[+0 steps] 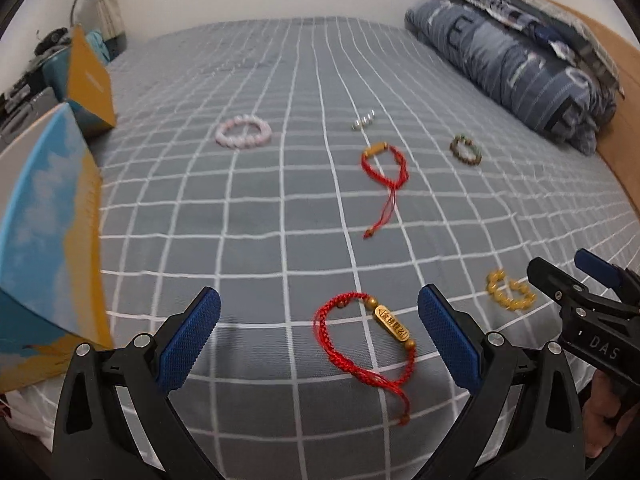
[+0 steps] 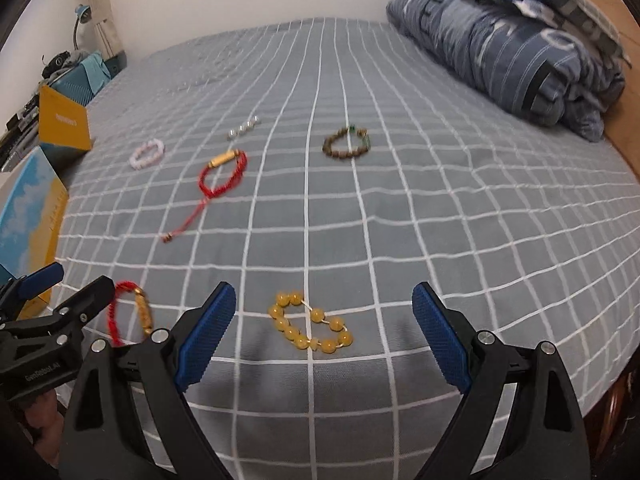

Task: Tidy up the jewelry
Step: 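Move both tools back over the remaining bracelets on the bed, then grasp the red string bracelet with the left tool while the right tool grasps the yellow bead bracelet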

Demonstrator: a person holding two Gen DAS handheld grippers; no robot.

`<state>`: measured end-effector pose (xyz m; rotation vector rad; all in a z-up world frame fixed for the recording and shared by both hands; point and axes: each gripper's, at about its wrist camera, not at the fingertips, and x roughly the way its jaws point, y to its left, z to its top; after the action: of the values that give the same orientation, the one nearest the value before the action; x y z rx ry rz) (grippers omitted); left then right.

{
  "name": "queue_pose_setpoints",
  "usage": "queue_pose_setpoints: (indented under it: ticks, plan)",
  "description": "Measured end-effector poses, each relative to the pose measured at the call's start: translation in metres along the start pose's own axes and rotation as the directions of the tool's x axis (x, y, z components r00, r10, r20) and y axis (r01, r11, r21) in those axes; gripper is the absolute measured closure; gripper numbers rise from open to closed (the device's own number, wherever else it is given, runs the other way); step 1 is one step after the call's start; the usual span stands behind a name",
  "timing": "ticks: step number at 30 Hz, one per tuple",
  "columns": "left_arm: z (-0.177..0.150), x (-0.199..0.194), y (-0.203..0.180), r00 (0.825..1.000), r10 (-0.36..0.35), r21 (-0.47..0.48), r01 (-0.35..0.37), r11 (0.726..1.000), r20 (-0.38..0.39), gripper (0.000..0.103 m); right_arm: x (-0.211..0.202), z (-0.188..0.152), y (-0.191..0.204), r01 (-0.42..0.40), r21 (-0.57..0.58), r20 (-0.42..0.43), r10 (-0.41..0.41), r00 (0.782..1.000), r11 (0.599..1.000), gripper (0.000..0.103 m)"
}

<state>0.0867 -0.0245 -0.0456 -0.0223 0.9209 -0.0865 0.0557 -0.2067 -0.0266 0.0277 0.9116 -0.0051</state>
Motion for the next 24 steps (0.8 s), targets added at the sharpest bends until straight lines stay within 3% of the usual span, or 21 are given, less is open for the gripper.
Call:
queue_pose_setpoints:
  ticks: [5, 10, 17, 22, 24]
  plan:
    - [-0.007, 0.028, 0.003, 0.997, -0.044, -0.032, 0.042, 0.999, -0.056, 0.006, 0.028, -0.011, -0.003, -0.044, 0.026, -0.072, 0.045, 0.996, 0.999, 0.017]
    - [-0.011, 0.040, -0.002, 0.998, -0.020, -0.011, 0.020, 1.000, -0.065, 0.006, 0.037, -0.013, 0.000, -0.040, 0.021, -0.082, 0.042, 0.996, 0.999, 0.018]
    - [-0.015, 0.045, -0.006, 0.997, 0.013, 0.018, -0.012, 1.000, -0.072, 0.007, 0.047, -0.014, -0.002, -0.004, 0.030, -0.111, 0.007, 0.994, 1.000, 0.028]
    - [-0.014, 0.042, -0.002, 0.996, 0.022, 0.011, -0.022, 1.000, -0.081, 0.022, 0.050, -0.017, 0.000, 0.033, 0.011, -0.121, -0.032, 0.992, 0.999, 0.040]
    - [-0.015, 0.039, 0.001, 0.996, 0.026, 0.007, -0.025, 1.000, -0.083, 0.039, 0.049, -0.017, 0.000, 0.038, 0.004, -0.123, -0.037, 0.992, 0.999, 0.045]
